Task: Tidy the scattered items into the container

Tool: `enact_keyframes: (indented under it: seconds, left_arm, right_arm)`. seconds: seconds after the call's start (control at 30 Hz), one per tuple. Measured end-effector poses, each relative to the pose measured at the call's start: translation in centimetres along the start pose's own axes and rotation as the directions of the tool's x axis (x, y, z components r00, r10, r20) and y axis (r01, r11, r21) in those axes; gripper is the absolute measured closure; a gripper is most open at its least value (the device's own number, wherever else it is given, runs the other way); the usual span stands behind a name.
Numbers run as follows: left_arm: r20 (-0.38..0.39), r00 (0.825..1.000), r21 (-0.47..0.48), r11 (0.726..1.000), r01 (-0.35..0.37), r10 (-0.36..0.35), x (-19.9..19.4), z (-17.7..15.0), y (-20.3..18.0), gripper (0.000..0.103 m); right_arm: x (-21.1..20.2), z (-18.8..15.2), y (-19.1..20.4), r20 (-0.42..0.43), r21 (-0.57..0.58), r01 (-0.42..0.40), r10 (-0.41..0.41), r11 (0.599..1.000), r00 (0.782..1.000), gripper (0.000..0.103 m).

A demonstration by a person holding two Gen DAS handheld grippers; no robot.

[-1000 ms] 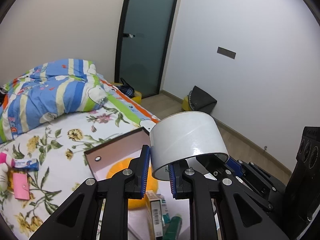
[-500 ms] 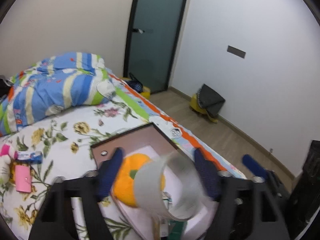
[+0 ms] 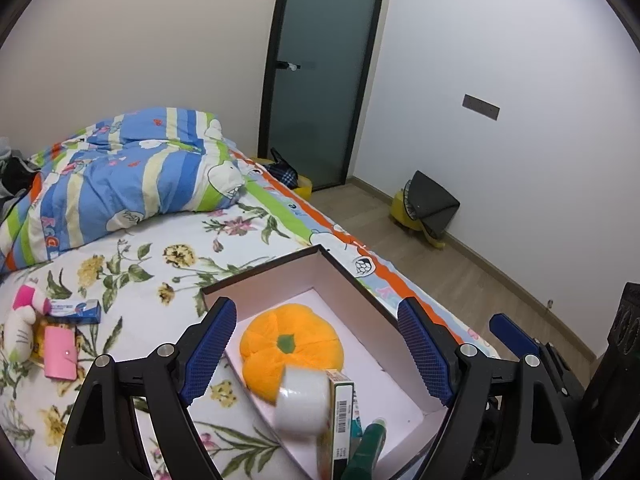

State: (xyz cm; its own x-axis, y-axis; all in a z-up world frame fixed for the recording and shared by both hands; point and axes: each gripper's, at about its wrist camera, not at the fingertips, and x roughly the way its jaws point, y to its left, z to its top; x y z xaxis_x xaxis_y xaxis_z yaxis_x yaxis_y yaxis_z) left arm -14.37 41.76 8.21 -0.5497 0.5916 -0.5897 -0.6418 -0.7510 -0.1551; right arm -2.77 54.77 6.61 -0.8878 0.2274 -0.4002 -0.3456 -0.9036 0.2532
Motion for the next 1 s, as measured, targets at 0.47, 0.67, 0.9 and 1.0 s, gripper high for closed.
enact_keyframes:
  seconds: [0.47,0.67,0.9,1.0]
  left_arm:
    - [0.026,0.998,-0.068,0.996,-0.055,0.057,-5.2,-1.6,4.2,0.011]
    - [0.055,0.996,-0.078,0.995,-0.069,0.073,-8.3,-1.8,5.7,0.011]
    - [0.082,0.993,-0.079,0.994,-0.08,0.087,-11.7,-2.7,7.0,0.002]
    - [0.085,0.993,-0.078,0.994,-0.08,0.087,-12.8,-3.1,7.2,0.002]
  right_arm:
    - [-2.7,-1.0,4.9,-0.038,-0.061,0.002,-0.005,0.998,0.999,0.0]
    - [-4.5,-1.8,6.9,-0.054,-0.065,0.002,-0.005,0.998,0.999,0.0]
    - [-6.1,-2.7,9.3,-0.06,-0.095,0.0,-0.006,0.995,0.998,0.0]
    - [-6.5,-2.8,10.3,-0.076,-0.124,0.008,-0.017,0.992,0.997,0.0]
